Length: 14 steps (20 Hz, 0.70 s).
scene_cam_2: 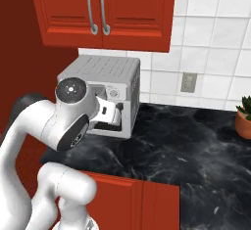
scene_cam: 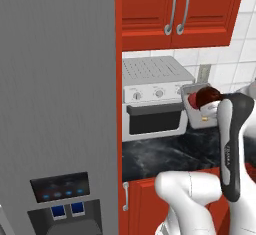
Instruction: Place the tupperware on the second highest shelf of the fridge. Make space for the tupperware among the existing items by rearranging them on the shelves if needed. Close the fridge door when finished.
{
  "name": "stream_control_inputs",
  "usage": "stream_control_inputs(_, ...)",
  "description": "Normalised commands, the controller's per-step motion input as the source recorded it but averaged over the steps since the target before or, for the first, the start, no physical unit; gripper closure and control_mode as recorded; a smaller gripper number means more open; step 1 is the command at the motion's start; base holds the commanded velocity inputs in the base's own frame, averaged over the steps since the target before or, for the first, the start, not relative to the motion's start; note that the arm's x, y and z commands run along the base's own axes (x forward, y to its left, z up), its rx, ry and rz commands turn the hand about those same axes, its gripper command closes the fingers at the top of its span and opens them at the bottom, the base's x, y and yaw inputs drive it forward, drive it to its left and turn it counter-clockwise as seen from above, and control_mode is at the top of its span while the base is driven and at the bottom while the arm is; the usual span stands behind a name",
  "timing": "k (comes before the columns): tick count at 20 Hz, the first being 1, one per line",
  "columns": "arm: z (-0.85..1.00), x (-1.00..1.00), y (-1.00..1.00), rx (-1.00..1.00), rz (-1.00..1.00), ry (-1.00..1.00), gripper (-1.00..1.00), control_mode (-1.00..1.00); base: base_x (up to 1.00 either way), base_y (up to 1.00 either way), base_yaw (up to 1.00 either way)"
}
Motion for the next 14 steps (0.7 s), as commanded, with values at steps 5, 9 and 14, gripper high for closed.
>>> stream_control_inputs(5, 0.12, -0.08, 0.29, 0.18, 0.01, 0.0, 1.0, -1.0, 0.0, 0.0, 0.0)
stream_control_inputs(9, 0.0, -0.01, 0.2, 0.19, 0.06, 0.0, 1.0, -1.0, 0.0, 0.0, 0.0)
stream_control_inputs(14, 0.0, 0.0, 0.34, 0.06, 0.09, 0.0, 1.0, -1.0, 0.0, 0.0, 0.0)
